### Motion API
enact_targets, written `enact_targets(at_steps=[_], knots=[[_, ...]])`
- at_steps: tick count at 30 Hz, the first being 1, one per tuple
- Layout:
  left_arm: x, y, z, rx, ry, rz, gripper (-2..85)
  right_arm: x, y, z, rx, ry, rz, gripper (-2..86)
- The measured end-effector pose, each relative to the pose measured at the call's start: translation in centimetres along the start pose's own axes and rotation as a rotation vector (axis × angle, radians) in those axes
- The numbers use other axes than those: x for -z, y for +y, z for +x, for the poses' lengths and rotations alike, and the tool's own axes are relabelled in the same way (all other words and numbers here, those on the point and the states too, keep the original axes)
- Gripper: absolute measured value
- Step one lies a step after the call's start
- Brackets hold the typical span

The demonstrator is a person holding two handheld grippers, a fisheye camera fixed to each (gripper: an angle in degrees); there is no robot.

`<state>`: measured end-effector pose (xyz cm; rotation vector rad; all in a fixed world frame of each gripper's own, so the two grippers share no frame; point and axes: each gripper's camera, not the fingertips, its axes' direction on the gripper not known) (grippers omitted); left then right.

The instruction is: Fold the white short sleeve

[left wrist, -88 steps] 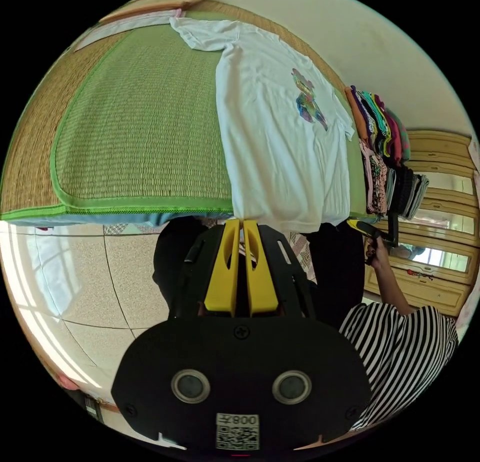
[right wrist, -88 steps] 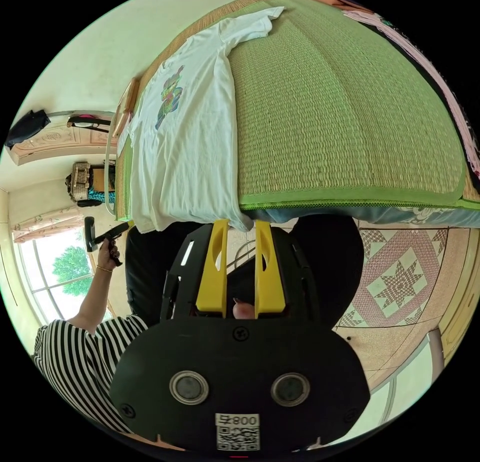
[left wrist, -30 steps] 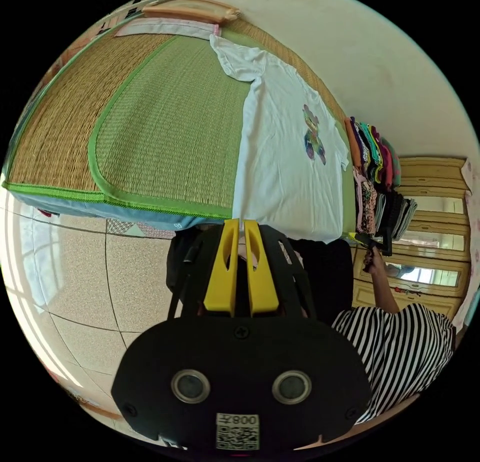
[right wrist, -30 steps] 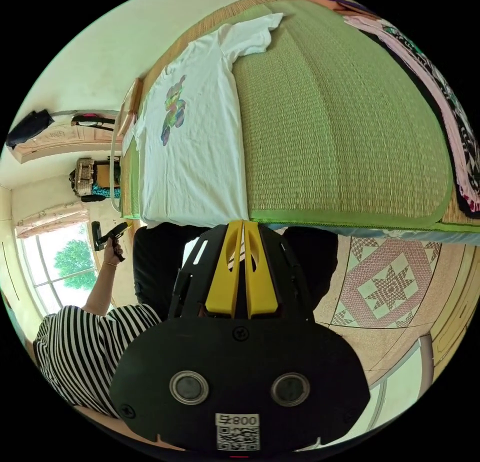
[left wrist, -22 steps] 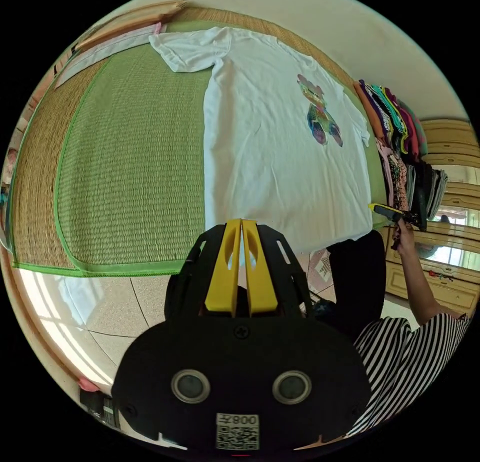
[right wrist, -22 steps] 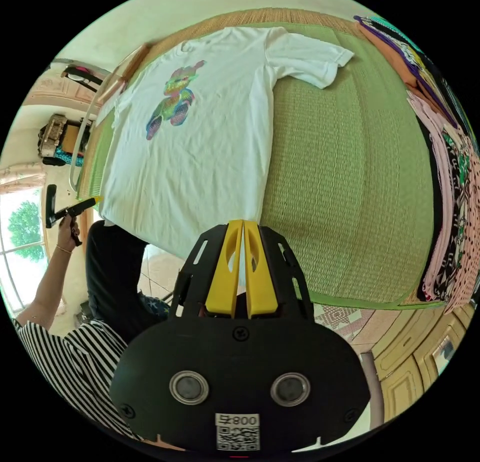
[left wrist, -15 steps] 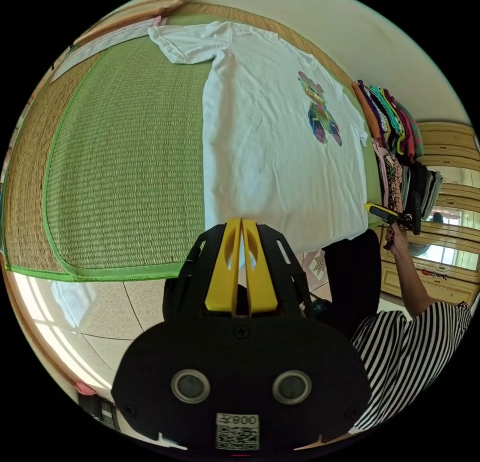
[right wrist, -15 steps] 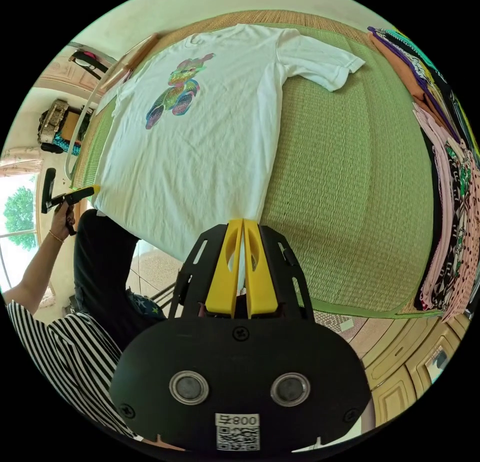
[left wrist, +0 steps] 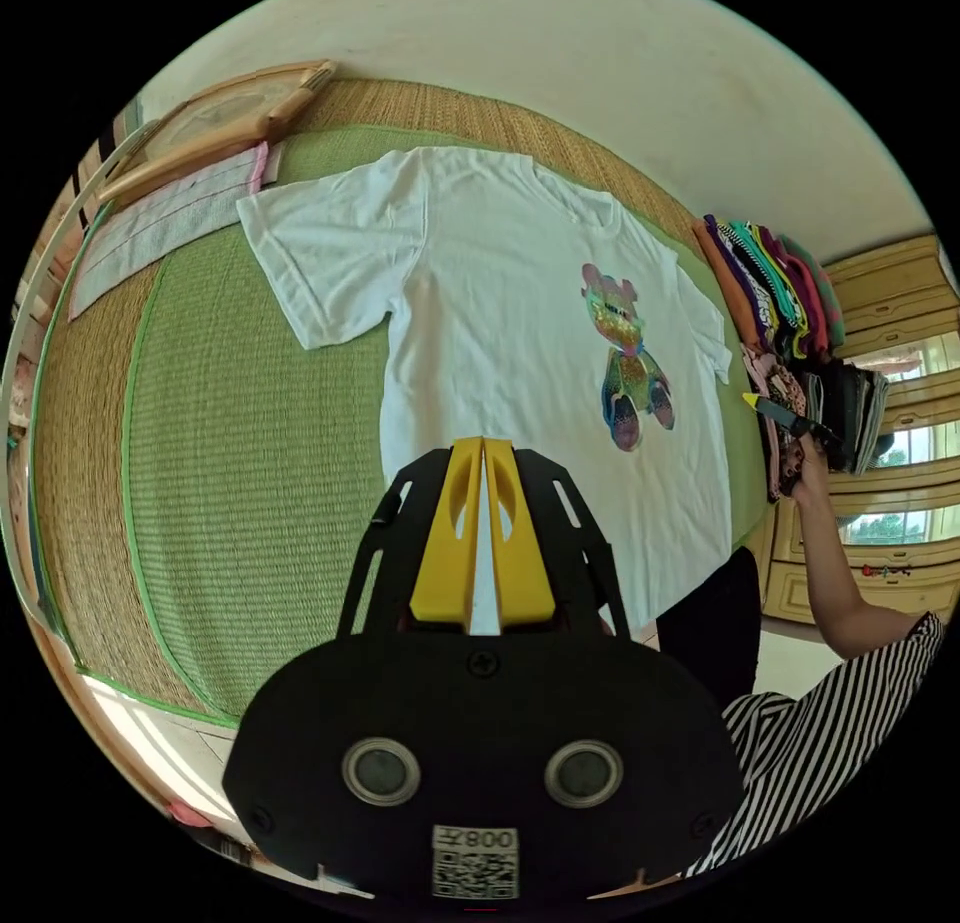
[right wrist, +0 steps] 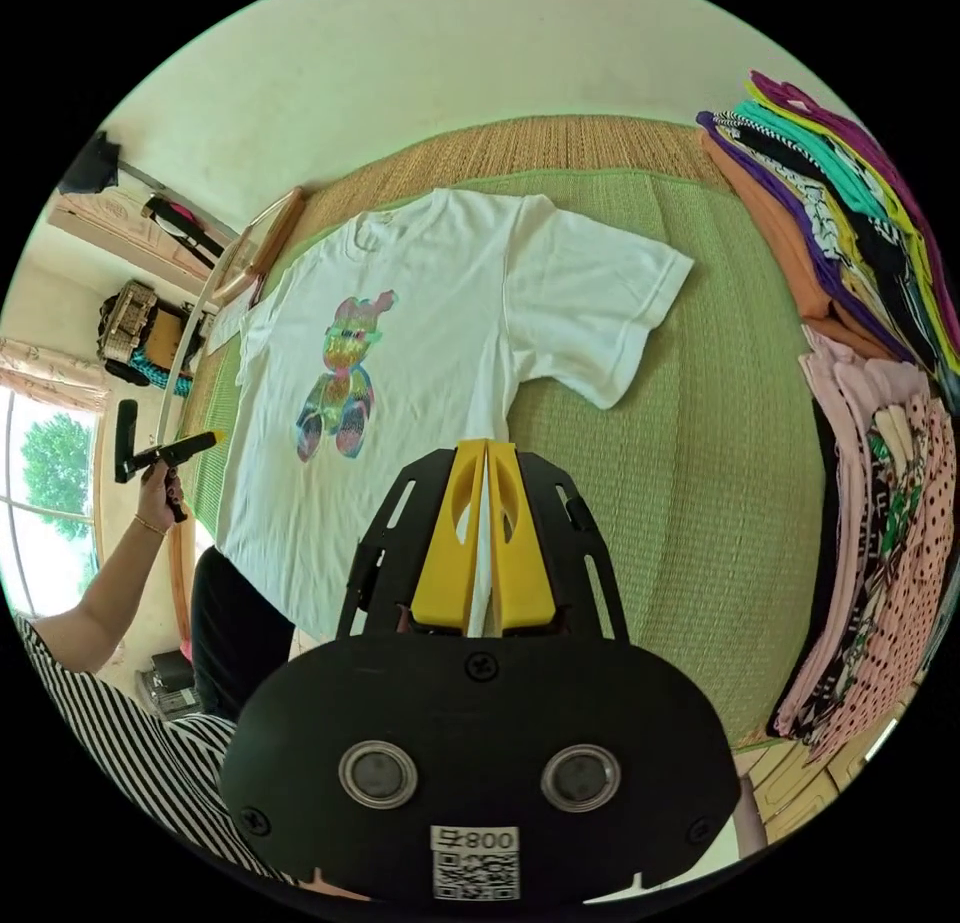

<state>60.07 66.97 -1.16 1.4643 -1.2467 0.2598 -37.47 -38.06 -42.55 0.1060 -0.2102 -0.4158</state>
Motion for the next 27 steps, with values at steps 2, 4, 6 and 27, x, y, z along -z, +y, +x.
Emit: enact_targets(at_steps=[2, 4, 6, 27], knots=[[-0.2, -3.9, 2.0, -0.021, -0.039, -0.007, 0.1, -0.5, -2.3, 0.1, -0.006, 0.026, 0.017, 0.0], [-0.5, -6.4, 3.3, -0.031, -0.07, -0.014, 0.1, -1.9, -4.6, 0.7, -0.012, 0.039, 0.004, 0.1], [-0.9, -8.4, 4.5, -0.04, -0.12, -0.033, 0.1, -3.4, -5.5, 1.4, -0.02, 0.08, -0.025, 0.1], [2.7, -20.6, 15.8, -0.012, -0.062, 0.015, 0.2, -3.9, -1.8, 9.2, -0.054, 0.025, 0.018, 0.1]])
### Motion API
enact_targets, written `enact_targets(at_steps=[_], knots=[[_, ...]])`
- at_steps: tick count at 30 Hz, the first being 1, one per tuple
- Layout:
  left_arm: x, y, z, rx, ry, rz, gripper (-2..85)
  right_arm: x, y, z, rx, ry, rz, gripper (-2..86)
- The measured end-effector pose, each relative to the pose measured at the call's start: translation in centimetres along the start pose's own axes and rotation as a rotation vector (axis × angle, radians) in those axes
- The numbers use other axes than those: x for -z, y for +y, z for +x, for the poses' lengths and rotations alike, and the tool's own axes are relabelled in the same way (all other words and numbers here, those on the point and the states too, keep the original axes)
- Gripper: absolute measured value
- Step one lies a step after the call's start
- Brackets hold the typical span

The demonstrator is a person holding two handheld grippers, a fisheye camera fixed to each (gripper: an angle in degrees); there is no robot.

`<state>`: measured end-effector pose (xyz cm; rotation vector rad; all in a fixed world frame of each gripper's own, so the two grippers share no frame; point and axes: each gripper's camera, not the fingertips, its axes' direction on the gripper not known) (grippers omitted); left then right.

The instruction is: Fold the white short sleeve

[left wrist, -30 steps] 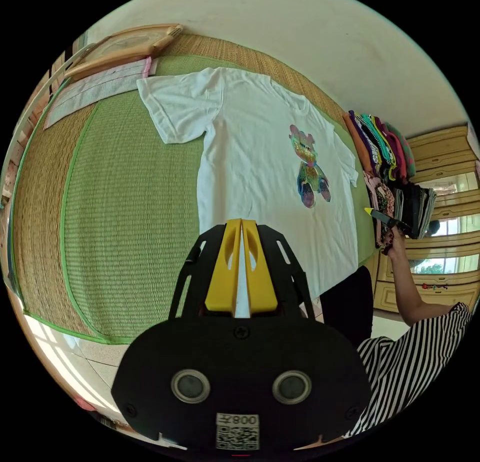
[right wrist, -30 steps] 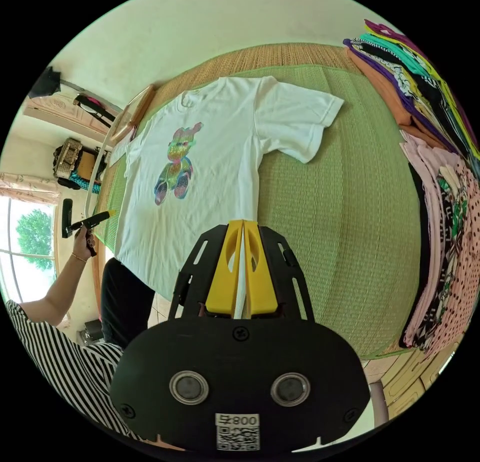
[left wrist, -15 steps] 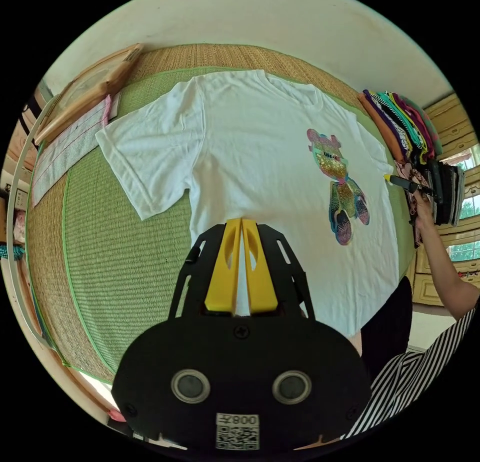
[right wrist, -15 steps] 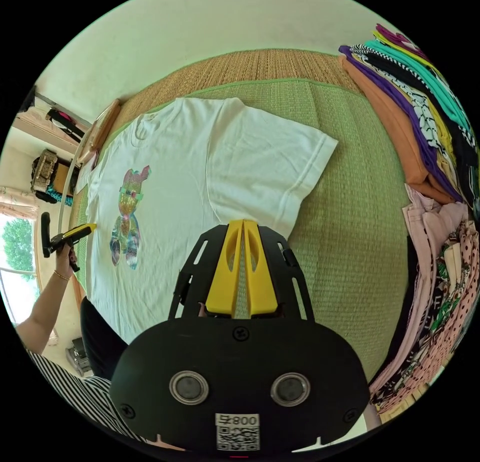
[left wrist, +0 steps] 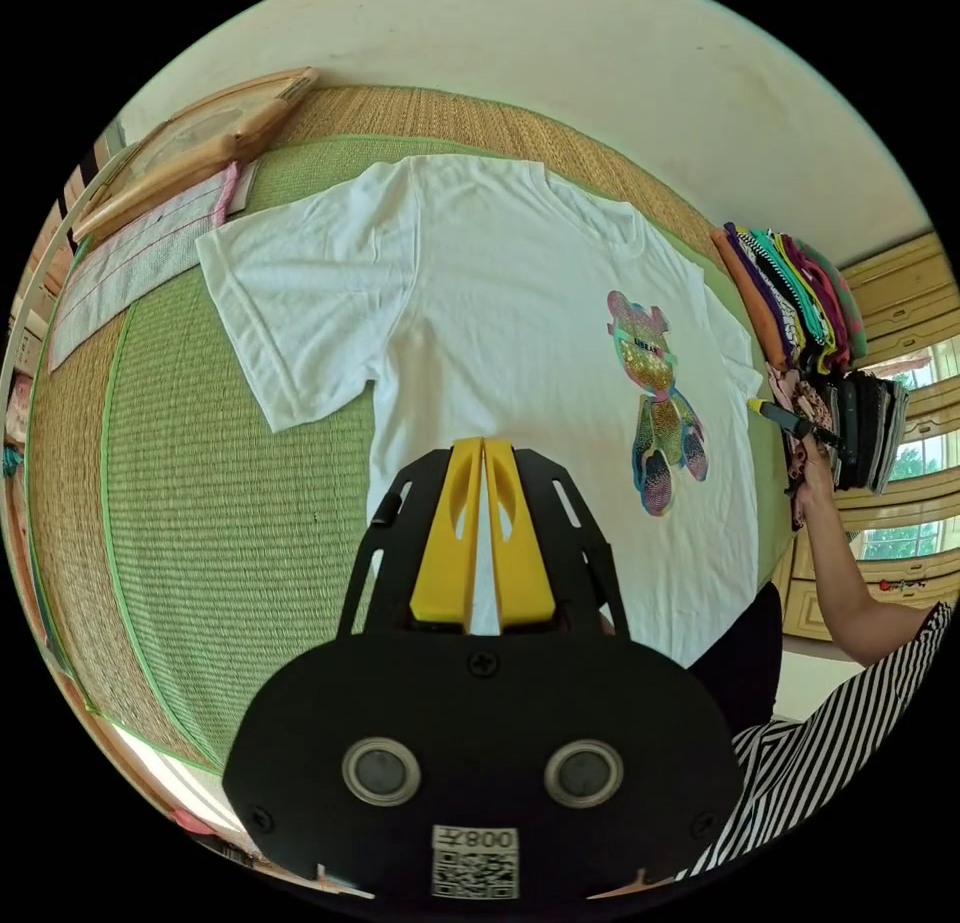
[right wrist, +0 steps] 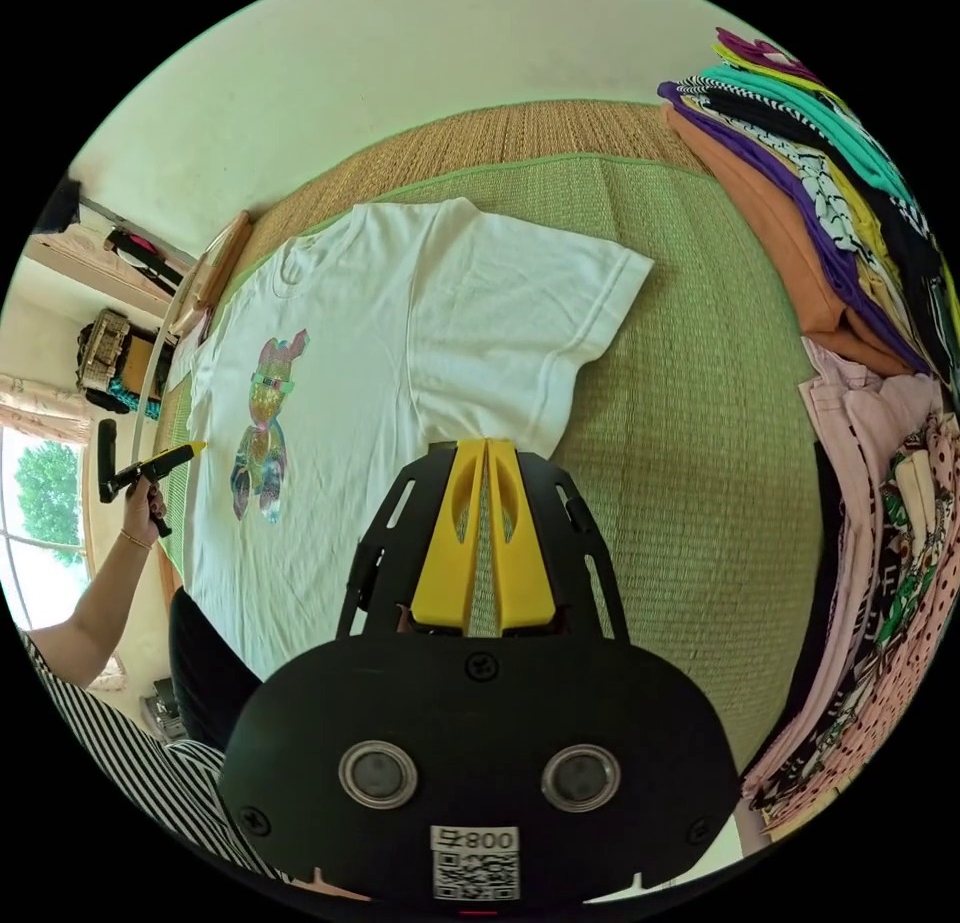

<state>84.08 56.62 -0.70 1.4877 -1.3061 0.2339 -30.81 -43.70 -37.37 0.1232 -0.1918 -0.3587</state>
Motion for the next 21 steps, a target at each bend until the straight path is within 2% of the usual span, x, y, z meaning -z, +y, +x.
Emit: enact_targets(at_steps=[3, 6, 9, 13, 21], knots=[[1.1, -1.6, 2.3, -0.021, -0.027, 0.048, 0.2, 1.0, 1.5, 0.9, -0.013, 0.017, 0.051, 0.3], [1.0, -3.3, 4.4, -0.021, 0.008, 0.033, 0.1, 1.9, 3.2, 2.7, -0.055, -0.048, 0.106, 0.7], [0.8, -5.3, 7.5, -0.061, 0.119, 0.049, 0.1, 2.5, 5.0, 4.9, -0.113, -0.105, 0.163, 2.0], [-0.2, -9.2, 14.8, -0.22, 0.256, 0.01, 0.1, 2.1, 6.5, 7.8, -0.161, -0.175, 0.185, 6.2], [-1.7, -18.5, 31.0, -0.474, 0.467, -0.052, 0.5, 0.5, 8.0, 9.4, -0.116, -0.129, 0.203, 8.1]])
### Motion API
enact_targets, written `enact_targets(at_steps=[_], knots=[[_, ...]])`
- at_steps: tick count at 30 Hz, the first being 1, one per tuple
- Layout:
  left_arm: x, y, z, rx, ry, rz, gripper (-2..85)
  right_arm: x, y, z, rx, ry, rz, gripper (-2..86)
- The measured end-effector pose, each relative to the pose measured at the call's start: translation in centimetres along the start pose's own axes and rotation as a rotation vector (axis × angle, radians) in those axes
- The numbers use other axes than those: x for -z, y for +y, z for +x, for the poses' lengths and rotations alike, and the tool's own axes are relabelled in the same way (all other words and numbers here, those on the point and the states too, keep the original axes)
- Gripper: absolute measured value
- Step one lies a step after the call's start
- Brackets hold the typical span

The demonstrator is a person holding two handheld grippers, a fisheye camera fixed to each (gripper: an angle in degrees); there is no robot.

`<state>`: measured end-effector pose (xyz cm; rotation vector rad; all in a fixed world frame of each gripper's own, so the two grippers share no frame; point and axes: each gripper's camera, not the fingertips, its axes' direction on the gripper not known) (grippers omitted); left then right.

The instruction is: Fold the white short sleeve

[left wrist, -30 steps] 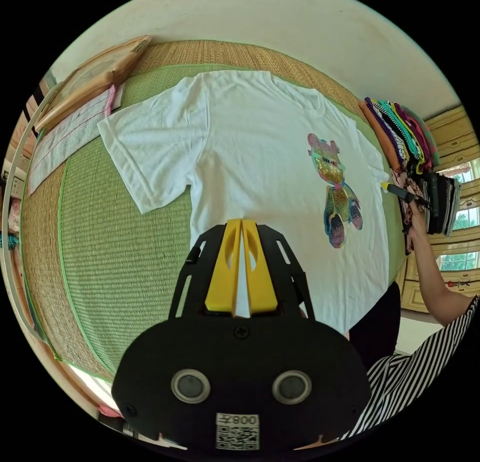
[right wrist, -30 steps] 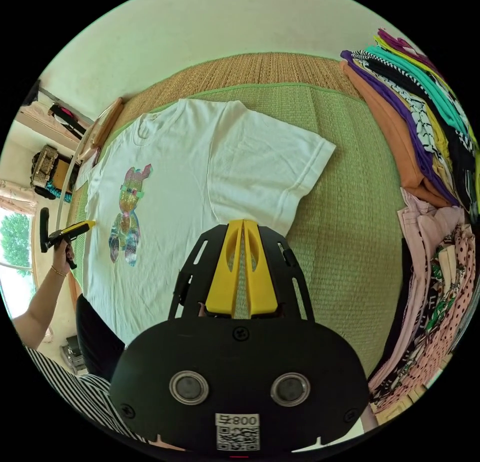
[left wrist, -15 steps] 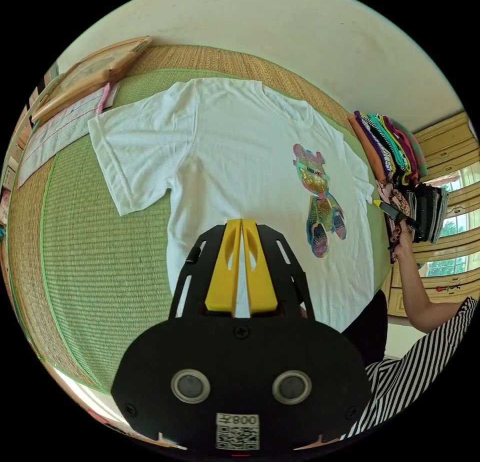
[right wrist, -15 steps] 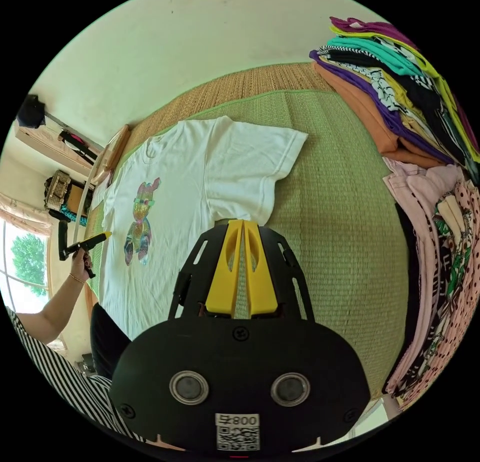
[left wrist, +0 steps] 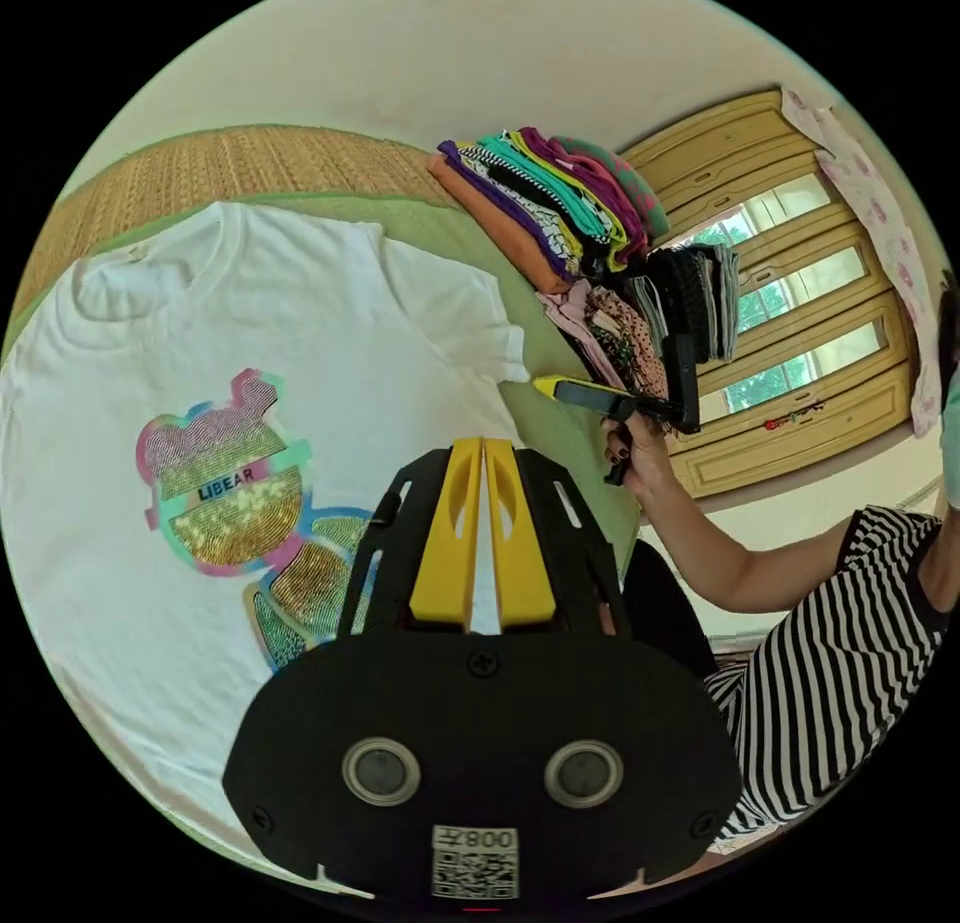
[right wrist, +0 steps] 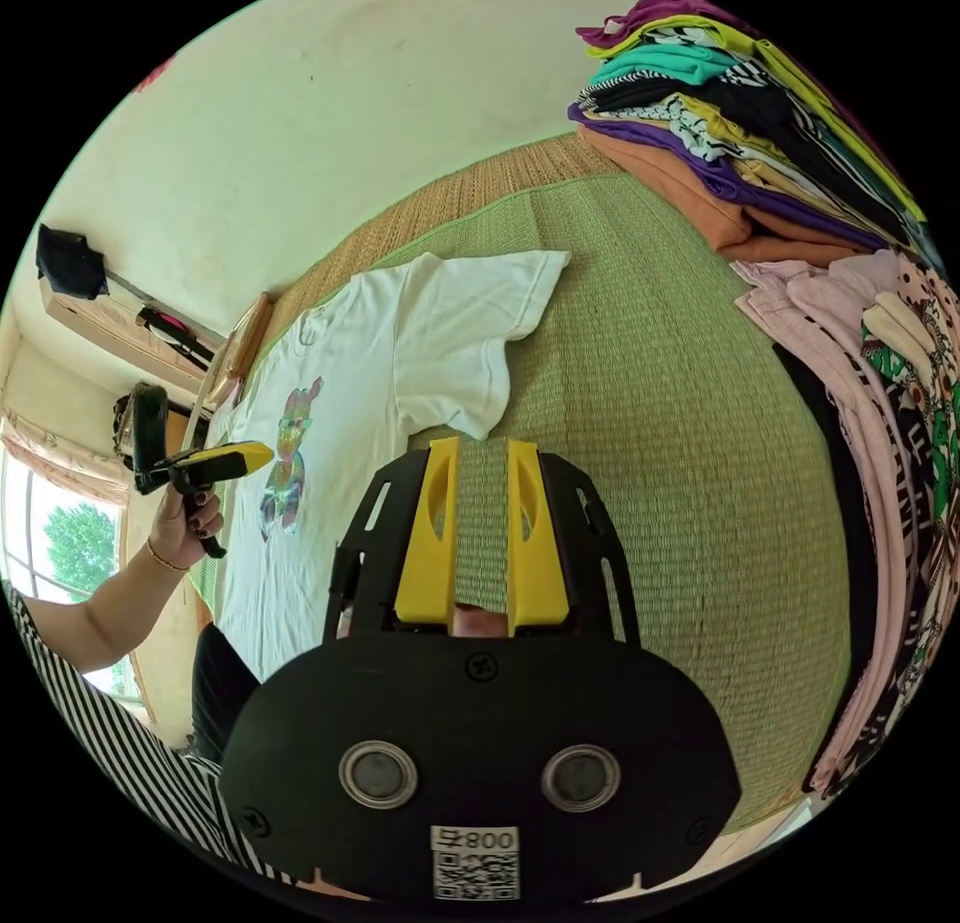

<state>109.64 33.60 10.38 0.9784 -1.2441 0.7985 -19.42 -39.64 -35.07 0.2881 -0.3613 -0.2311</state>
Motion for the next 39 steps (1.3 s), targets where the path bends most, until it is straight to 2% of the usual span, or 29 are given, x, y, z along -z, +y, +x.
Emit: enact_targets(at_steps=[11, 16, 24, 32, 37, 39], knots=[[-8.1, -18.6, 10.9, -0.167, -0.028, -0.1, 1.9, -0.9, 1.6, 2.9, 0.041, -0.023, 0.088, 8.3], [-10.5, -24.0, 14.1, -0.181, -0.061, -0.129, 1.9, -1.7, 0.5, 4.6, 0.056, -0.092, 0.07, 8.0], [-12.5, -31.3, 18.8, -0.187, -0.128, -0.149, 5.7, -2.7, -0.7, 5.7, 0.086, -0.089, 0.047, 6.6], [-16.1, -38.7, 23.7, -0.233, -0.341, -0.22, 8.7, -3.6, -1.2, 7.1, 0.083, -0.113, 0.036, 4.5], [-18.2, -40.3, 25.9, -0.282, -0.559, -0.27, 4.4, -4.2, -1.6, 8.1, 0.077, -0.137, 0.031, 3.3], [-18.2, -40.5, 26.4, -0.304, -0.589, -0.269, 3.0, -4.4, -1.8, 8.4, 0.075, -0.144, 0.03, 3.0]])
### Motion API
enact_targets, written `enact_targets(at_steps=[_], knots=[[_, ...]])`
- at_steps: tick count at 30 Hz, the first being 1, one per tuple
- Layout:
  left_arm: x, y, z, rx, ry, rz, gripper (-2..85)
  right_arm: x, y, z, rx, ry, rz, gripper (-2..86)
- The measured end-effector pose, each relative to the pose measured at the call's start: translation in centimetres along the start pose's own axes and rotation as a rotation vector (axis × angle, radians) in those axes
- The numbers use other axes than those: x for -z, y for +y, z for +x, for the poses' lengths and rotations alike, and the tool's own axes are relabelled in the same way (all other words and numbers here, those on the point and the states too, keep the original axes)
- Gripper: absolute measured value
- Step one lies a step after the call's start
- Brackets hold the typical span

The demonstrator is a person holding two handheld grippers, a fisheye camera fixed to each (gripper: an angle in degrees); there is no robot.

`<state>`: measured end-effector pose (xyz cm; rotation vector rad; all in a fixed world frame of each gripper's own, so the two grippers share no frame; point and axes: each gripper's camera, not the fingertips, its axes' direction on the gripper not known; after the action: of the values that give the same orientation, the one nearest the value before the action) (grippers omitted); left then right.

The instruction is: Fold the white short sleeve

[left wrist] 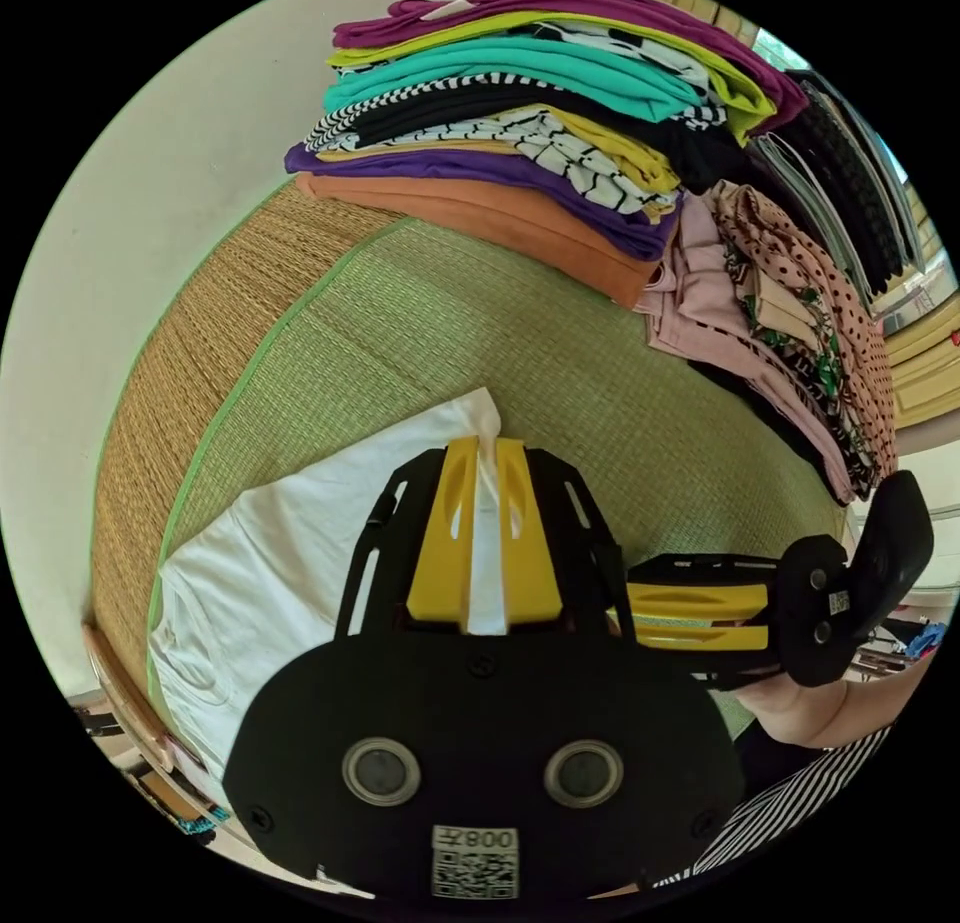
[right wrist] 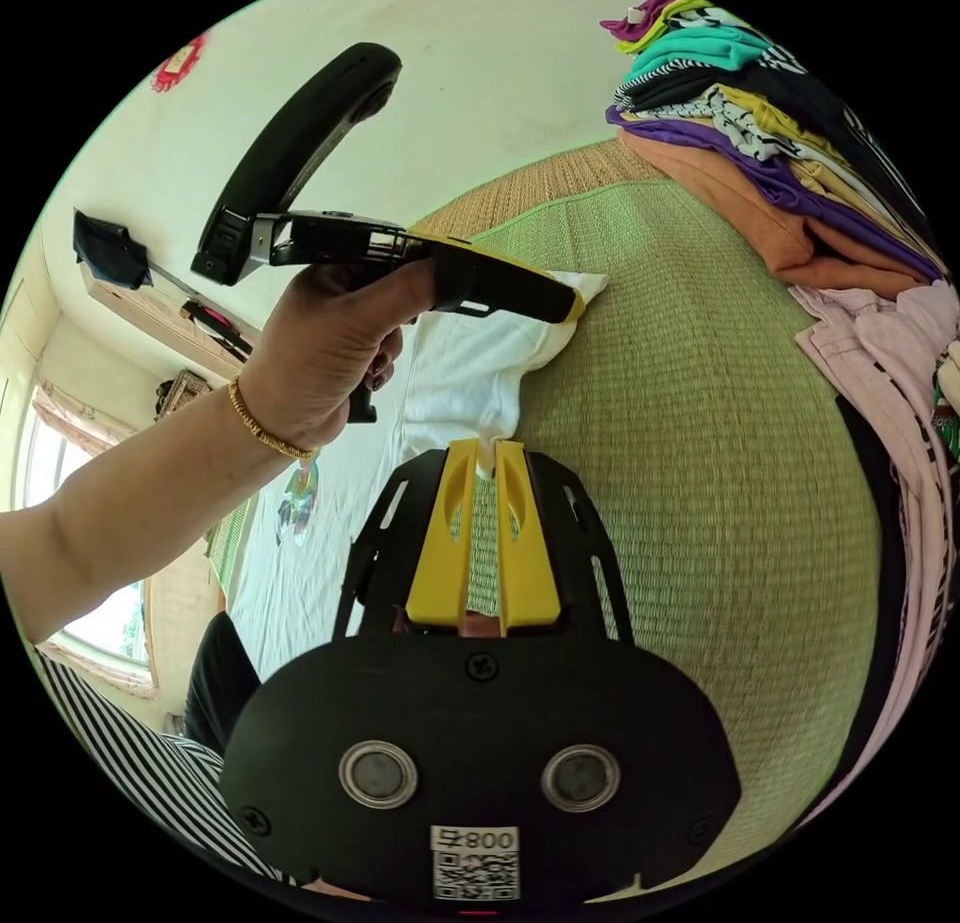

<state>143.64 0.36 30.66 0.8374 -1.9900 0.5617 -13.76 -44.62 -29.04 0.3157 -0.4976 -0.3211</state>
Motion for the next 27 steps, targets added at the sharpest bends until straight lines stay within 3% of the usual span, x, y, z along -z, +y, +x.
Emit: enact_targets(at_steps=[12, 20, 27], knots=[[2.9, 2.6, -5.9, 0.144, 0.222, 0.148, 1.2, -1.0, -0.7, 1.2, 0.007, -0.031, 0.01, 1.8], [4.7, 10.5, -14.7, 0.406, 0.504, 0.377, 1.3, 0.1, -1.1, -1.4, 0.131, -0.108, 0.103, 1.6], [2.5, 18.0, -20.0, 0.589, 0.585, 0.409, 1.4, -2.8, -1.9, -3.7, 0.221, -0.141, 0.023, 1.6]])
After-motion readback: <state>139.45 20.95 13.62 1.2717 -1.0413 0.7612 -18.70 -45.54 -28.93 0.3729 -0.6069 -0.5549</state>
